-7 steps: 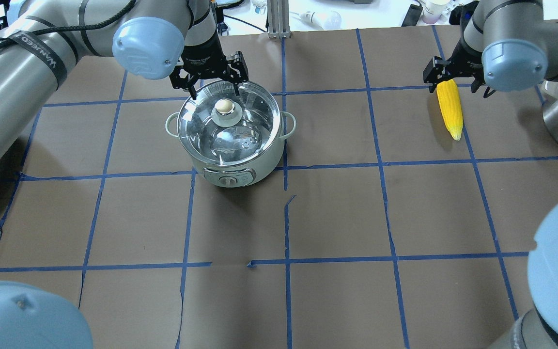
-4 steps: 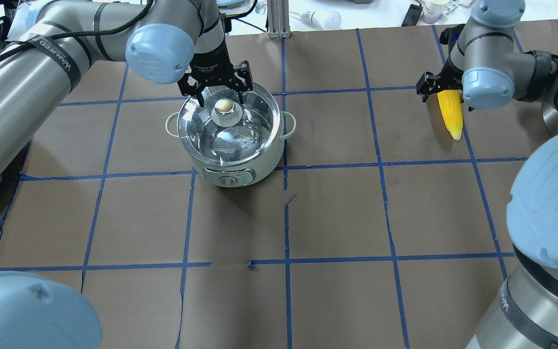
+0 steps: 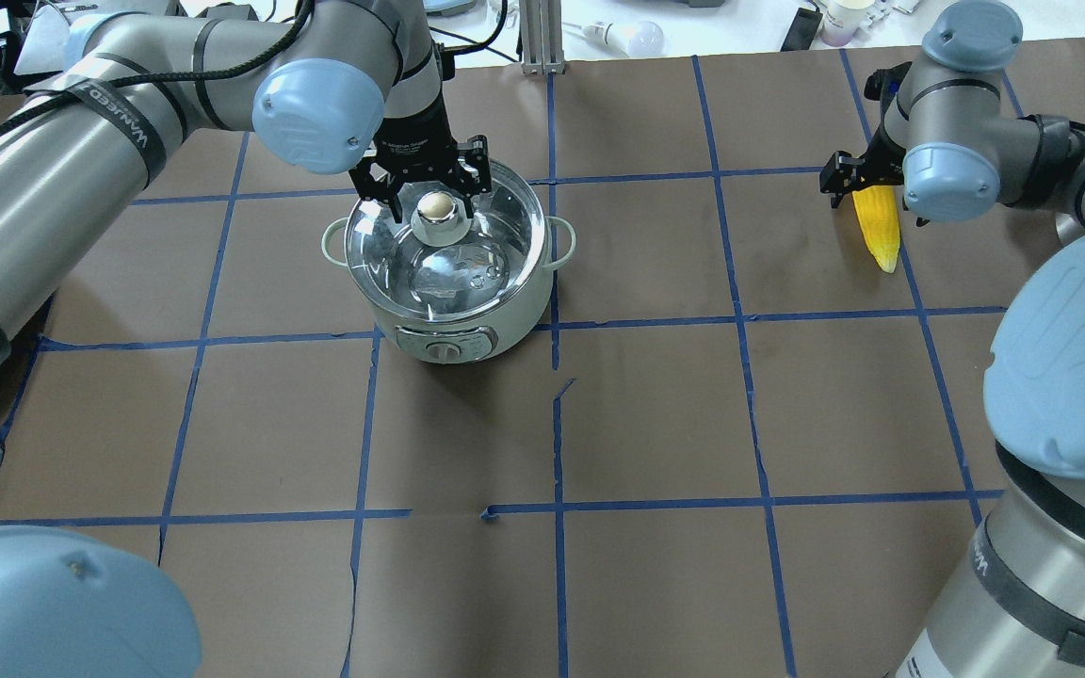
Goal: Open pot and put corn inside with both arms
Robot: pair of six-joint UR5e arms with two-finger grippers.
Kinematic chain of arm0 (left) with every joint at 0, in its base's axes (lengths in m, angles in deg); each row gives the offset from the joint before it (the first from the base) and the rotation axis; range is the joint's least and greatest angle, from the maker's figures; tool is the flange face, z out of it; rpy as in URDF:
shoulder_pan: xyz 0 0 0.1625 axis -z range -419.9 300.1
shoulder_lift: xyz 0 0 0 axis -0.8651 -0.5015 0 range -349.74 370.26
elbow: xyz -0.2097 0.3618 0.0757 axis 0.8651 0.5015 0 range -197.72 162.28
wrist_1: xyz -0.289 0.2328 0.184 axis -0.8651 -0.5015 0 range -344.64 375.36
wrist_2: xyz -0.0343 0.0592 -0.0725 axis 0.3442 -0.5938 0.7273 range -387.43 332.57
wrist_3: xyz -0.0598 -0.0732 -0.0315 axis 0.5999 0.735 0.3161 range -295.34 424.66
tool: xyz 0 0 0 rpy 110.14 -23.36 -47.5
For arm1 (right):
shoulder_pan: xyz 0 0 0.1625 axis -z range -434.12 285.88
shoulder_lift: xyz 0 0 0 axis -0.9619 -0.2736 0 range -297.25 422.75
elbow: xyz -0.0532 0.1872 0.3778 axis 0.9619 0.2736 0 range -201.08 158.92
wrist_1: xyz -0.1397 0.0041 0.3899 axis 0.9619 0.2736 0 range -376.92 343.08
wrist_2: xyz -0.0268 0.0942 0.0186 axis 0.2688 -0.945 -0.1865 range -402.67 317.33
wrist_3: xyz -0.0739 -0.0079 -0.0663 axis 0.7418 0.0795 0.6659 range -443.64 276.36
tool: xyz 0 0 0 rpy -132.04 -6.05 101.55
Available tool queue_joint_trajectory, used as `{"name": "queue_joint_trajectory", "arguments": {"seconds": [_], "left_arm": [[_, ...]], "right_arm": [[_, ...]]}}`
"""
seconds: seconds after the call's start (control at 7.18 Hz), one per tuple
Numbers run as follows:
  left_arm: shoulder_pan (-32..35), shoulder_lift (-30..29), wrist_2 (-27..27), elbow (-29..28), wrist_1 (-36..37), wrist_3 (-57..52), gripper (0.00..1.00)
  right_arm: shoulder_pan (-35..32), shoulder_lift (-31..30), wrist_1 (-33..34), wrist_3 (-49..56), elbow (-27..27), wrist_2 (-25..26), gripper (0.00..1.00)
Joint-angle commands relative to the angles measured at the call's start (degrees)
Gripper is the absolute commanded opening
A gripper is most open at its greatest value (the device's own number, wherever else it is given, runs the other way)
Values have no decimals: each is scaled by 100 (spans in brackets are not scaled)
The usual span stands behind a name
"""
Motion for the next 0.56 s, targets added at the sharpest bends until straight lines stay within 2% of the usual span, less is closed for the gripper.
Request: {"name": "queue_joint_trajectory", "arguments": {"seconds": [0.0, 0.14, 0.28, 0.42], "left_arm": [[1, 2, 12, 3, -7, 2, 58], [1, 11, 29, -6, -7, 28, 42], [1, 37, 47, -15, -7, 72, 21], [1, 72, 64, -50, -7, 72, 14]], "right_arm": [[13, 159, 117, 2, -9, 10, 100], [13, 168, 109, 11, -17, 18, 87], [39, 168, 109, 11, -18, 27, 50], [39, 160, 109, 11, -18, 27, 12]]}}
